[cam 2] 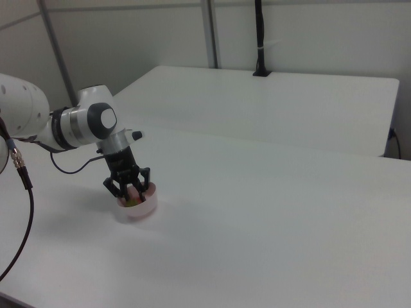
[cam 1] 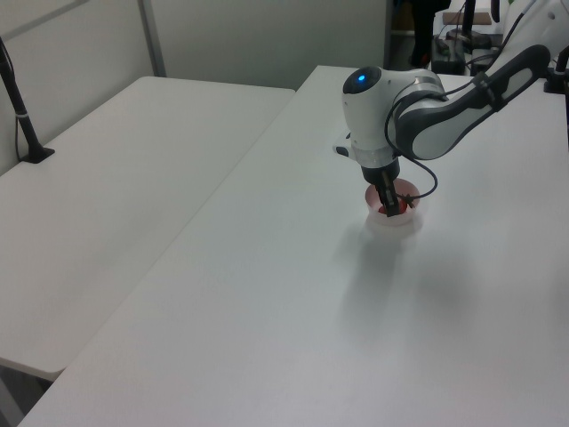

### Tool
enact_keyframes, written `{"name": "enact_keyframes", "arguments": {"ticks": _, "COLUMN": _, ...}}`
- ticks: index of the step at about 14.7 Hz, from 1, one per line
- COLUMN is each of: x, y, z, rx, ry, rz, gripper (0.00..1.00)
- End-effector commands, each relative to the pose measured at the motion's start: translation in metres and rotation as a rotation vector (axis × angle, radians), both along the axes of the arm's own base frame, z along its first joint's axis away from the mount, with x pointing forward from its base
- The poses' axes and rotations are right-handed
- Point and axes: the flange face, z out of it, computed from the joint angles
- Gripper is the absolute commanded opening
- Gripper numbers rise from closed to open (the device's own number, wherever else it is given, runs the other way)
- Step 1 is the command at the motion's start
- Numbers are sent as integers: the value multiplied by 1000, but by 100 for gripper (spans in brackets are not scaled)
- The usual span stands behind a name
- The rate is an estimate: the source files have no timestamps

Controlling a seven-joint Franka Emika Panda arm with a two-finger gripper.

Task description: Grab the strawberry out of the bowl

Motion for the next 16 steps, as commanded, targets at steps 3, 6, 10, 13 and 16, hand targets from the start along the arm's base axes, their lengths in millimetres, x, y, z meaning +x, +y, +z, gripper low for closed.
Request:
{"name": "enact_keyframes", "arguments": {"ticks": 3, "x": -4, "y": -13, "z": 32, "rx": 31, "ry": -21, "rz": -56, "gripper": 13}}
{"name": "enact_keyframes", "arguments": {"ticks": 6, "x": -7, "y": -28, "z": 58, "rx": 30, "ry": -29, "rz": -93, "gripper": 13}}
{"name": "enact_keyframes", "arguments": {"ticks": 10, "x": -13, "y": -79, "z": 105, "rx": 30, "ry": -51, "rz": -202, "gripper": 13}}
{"name": "enact_keyframes", "arguments": {"ticks": 13, "x": -14, "y": -157, "z": 114, "rx": 26, "ry": -57, "rz": -283, "gripper": 13}}
{"name": "enact_keyframes", "arguments": {"ticks": 16, "x": -5, "y": -243, "z": 105, "rx": 36, "ry": -158, "rz": -302, "gripper": 13}}
